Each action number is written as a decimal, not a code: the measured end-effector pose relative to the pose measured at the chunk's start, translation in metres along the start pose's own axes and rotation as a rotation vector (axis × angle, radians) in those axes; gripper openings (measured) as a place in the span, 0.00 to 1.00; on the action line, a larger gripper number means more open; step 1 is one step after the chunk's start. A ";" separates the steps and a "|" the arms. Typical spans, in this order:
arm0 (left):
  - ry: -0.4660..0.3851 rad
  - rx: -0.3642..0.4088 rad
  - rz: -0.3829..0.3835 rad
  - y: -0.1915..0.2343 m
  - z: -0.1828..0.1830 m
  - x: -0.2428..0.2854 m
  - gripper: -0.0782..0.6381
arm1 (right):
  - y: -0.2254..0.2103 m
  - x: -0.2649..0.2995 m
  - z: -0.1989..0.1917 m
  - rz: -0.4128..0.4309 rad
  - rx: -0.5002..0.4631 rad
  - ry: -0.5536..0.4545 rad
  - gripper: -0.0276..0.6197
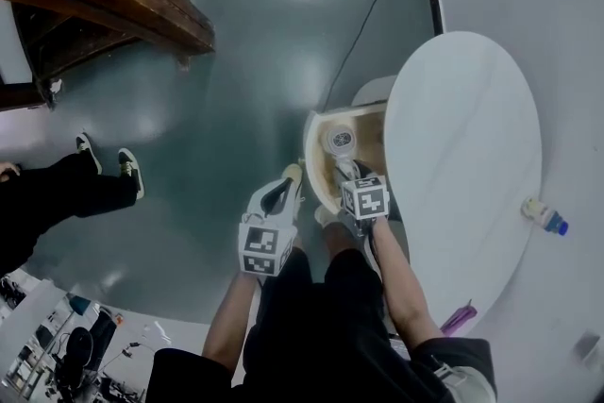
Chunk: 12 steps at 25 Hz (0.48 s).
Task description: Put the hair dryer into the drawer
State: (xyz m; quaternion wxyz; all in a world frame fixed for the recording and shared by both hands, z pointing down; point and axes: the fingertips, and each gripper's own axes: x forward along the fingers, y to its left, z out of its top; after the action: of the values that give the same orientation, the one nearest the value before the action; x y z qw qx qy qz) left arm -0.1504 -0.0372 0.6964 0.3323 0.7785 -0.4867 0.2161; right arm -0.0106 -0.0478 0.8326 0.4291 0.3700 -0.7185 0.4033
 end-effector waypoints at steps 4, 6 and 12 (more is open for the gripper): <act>0.009 -0.010 0.003 0.005 -0.001 0.003 0.12 | -0.003 0.011 -0.002 -0.002 0.011 0.043 0.39; 0.011 -0.014 0.004 0.009 0.000 0.005 0.12 | -0.003 0.016 -0.001 -0.002 0.014 0.061 0.39; 0.012 -0.022 0.012 0.012 0.000 0.007 0.12 | -0.007 0.027 -0.003 -0.019 0.034 0.102 0.39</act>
State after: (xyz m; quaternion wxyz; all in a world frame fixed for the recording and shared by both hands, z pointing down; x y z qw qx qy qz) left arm -0.1582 -0.0450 0.7045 0.3423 0.7706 -0.4916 0.2175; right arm -0.0127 -0.0526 0.8600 0.4625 0.3630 -0.6852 0.4299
